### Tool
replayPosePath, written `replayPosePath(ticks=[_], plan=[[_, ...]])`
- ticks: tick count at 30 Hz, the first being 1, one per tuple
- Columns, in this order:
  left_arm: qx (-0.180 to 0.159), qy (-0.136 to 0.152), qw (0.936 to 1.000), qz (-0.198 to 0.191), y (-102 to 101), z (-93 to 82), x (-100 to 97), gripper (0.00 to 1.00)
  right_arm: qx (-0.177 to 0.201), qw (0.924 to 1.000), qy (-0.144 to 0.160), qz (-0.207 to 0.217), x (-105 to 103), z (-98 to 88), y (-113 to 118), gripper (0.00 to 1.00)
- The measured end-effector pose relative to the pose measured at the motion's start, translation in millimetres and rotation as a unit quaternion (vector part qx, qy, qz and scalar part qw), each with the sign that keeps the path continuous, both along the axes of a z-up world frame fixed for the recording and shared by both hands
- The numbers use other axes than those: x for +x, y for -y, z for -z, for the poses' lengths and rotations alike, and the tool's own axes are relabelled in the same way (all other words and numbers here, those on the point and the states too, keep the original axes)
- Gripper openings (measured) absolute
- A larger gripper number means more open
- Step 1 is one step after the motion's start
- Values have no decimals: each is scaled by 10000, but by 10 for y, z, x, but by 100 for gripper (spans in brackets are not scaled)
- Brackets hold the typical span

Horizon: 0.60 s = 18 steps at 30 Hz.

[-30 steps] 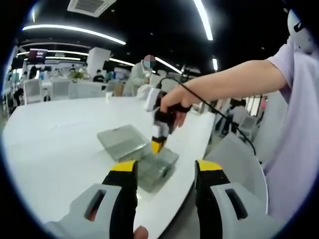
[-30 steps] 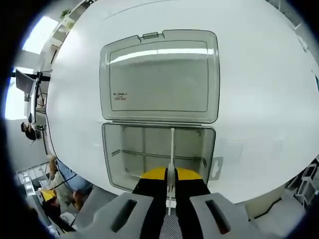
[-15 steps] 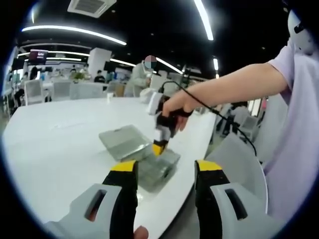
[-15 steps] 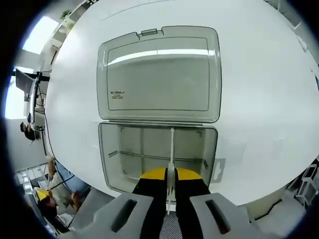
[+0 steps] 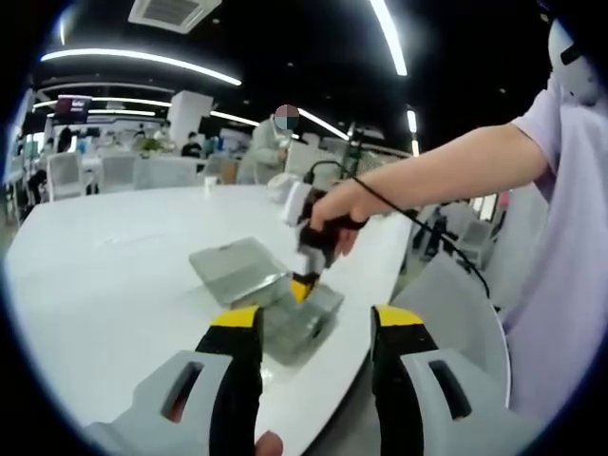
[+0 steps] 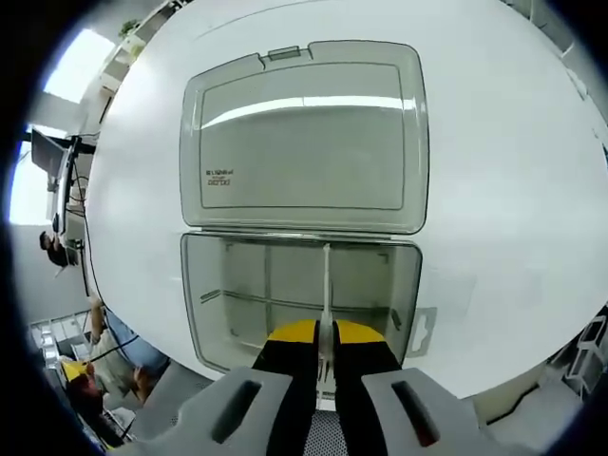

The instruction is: Insert the divider into the dual guide fixture by aligning both edges with the guide slots and pushing it downward to the bottom, including one-sided entry, uneven engagement, binding, and posture correction.

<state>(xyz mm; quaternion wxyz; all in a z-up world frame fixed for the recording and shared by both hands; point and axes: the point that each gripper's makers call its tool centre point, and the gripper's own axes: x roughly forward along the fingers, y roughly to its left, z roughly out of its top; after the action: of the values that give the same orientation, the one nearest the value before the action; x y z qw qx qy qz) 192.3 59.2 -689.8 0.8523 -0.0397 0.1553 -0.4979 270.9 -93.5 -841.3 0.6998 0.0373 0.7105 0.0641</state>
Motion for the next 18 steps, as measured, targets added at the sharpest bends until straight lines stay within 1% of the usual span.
replayPosePath(ticks=[5,10,18], plan=[[-12,7,10000,-8,2,-8,9,44,-5,10000,1,-20,32,43,0,0],[7,6,10000,-18,-11,-5,14,44,-10,10000,11,-28,17,82,-7,0],[27,4,10000,11,-2,-4,11,44,-41,9999,51,-78,-3,93,-20,0]])
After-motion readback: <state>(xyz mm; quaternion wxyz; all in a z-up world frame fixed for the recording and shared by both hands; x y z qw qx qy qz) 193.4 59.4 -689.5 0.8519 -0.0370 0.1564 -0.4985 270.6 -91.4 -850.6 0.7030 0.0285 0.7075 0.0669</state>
